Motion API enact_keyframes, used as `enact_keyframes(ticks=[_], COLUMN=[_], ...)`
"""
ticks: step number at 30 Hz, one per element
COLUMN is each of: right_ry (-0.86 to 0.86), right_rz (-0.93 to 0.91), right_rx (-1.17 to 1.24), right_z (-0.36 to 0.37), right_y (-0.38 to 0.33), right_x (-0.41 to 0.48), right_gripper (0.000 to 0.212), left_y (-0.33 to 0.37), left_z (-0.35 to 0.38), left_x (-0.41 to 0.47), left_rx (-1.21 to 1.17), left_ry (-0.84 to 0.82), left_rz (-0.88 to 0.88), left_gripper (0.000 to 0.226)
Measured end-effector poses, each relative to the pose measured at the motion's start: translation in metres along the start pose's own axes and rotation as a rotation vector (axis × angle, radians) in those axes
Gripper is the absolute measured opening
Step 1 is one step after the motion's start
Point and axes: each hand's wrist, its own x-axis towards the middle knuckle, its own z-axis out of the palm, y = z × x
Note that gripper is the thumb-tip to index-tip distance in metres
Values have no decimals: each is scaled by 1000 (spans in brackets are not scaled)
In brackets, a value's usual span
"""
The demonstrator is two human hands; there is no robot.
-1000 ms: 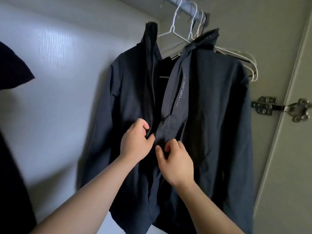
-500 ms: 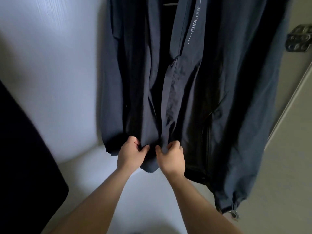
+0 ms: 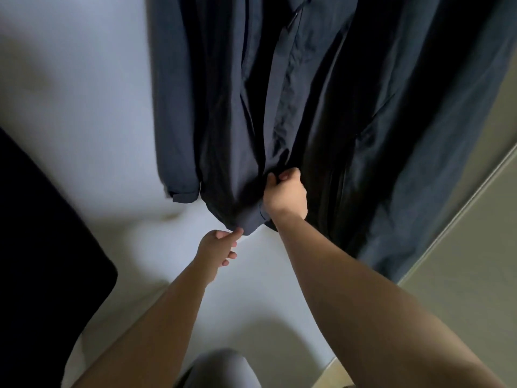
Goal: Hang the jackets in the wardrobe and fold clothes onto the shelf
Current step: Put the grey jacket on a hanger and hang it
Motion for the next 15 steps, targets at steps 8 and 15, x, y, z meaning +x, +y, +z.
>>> enact_keyframes(ticks=[8, 15], right_ry=[-80, 117], right_rz=[17, -63], right_rx=[-43, 199], right_z=[12, 3], right_y=[-5, 32], right_x=[8, 1], right_gripper=[50, 25], left_y=[-7, -9], left_z=[18, 25], left_x=[3, 11], left_rx=[-276, -820], left_ry=[-133, -178], left_rz=[-169, -250], left_gripper=[35, 11])
